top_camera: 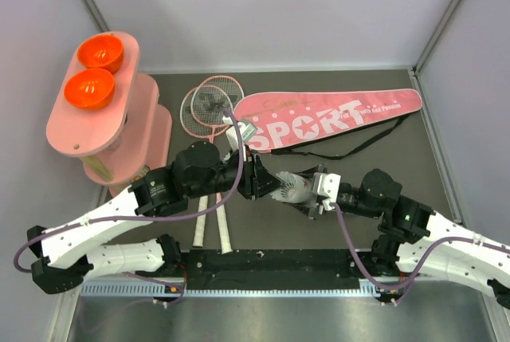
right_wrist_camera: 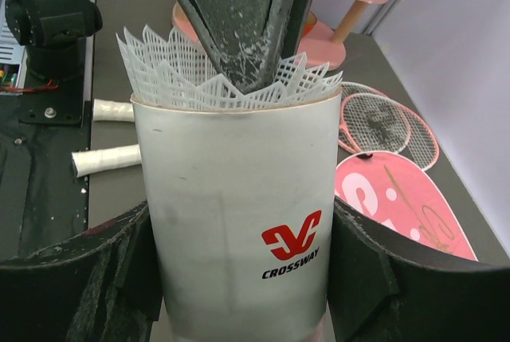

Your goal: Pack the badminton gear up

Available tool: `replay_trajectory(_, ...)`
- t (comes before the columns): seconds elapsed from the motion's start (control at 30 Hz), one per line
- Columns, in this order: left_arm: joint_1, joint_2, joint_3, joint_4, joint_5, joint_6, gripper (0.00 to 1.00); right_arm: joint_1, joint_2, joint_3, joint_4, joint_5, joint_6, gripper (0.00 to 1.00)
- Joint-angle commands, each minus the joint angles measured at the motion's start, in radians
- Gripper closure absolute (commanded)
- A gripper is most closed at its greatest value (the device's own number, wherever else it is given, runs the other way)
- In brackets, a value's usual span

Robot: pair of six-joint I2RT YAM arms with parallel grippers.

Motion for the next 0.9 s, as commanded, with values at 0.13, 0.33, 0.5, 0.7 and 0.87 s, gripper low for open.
replay_trajectory(0.13,0.011,-0.049,0.035,-0.069,-0.053,0.047,0.52,0.003,-0.014,0.017,0.069,-0.016,-0.003,0.55)
replay_trajectory(0.33,0.011,-0.091,0.026,-0.076,-0.057,0.047,0.29,0.003,-0.017,0.018,0.069,-0.019,-0.003,0.55)
replay_trajectory(0.5,0.013,-0.060,0.054,-0.157,-0.109,0.062,0.26,0.003,-0.013,0.023,0.070,-0.030,0.002,0.55)
replay_trajectory(0.7,0.022,0.075,0.107,-0.155,0.038,0.083,0.26,0.003,0.000,0.032,0.072,-0.041,-0.001,0.55)
replay_trajectory(0.87,0.027,0.198,0.159,-0.188,0.044,0.103,0.28,0.003,0.017,0.054,0.072,-0.046,0.007,0.55)
